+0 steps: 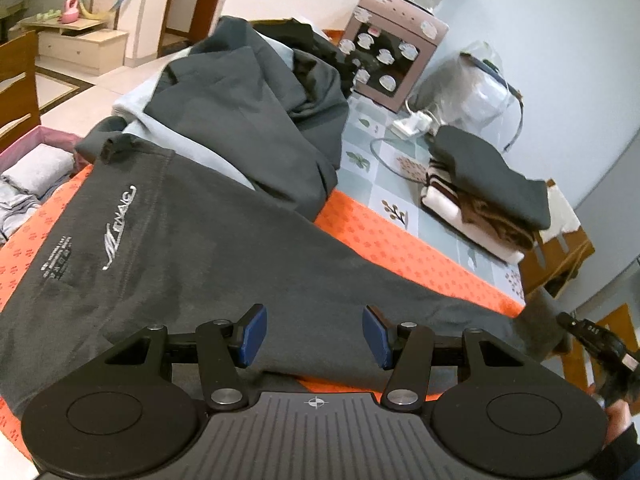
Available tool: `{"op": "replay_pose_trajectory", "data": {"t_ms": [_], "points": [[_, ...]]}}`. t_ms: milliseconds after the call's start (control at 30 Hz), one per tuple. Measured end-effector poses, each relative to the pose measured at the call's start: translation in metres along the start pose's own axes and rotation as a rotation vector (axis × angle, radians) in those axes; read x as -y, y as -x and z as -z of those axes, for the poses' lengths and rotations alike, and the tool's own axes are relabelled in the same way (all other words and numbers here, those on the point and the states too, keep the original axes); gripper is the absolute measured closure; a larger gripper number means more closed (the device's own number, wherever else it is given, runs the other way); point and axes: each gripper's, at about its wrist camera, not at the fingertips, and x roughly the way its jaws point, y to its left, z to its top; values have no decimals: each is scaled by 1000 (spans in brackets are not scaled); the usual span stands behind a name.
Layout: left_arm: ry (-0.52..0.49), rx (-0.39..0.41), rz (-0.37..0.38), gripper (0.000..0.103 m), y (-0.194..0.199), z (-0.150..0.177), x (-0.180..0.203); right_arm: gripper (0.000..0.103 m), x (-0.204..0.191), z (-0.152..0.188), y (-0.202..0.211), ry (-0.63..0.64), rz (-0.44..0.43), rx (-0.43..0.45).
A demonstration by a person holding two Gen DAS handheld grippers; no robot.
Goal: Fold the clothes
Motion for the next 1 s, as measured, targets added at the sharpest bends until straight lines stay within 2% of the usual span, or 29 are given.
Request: {"op": "replay_pose_trajectory", "data": {"t_ms": [200,367,500,567,633,700,800,900,1000], "points": [[42,34,-22,47,8,1,-15,97,-95,16,-4,325,-170,-37],[72,51,-51,47,14,6,-26,97,-161,53,-11,541,-267,-106],[65,46,-73,46,15,12,-30,96,-198,89,-13,682,-329,-190],[40,38,-77,45,14,14,-28,94,-208,104,-14,736,-349,-239],[4,30,-77,41,11,16,-22,87,-210,111,-8,764,-375,-257],[-37,23,-62,40,8,16,-14,65,-211,116,-1,784,-402,-266],[-114,11,-30,38,-1,16,3,54,-209,120,13,800,-438,-273],[-207,0,8,37,-13,16,25,52,-203,116,28,787,-449,-289],[-300,-13,56,37,-28,17,52,51,-189,107,42,718,-433,-304]]}}
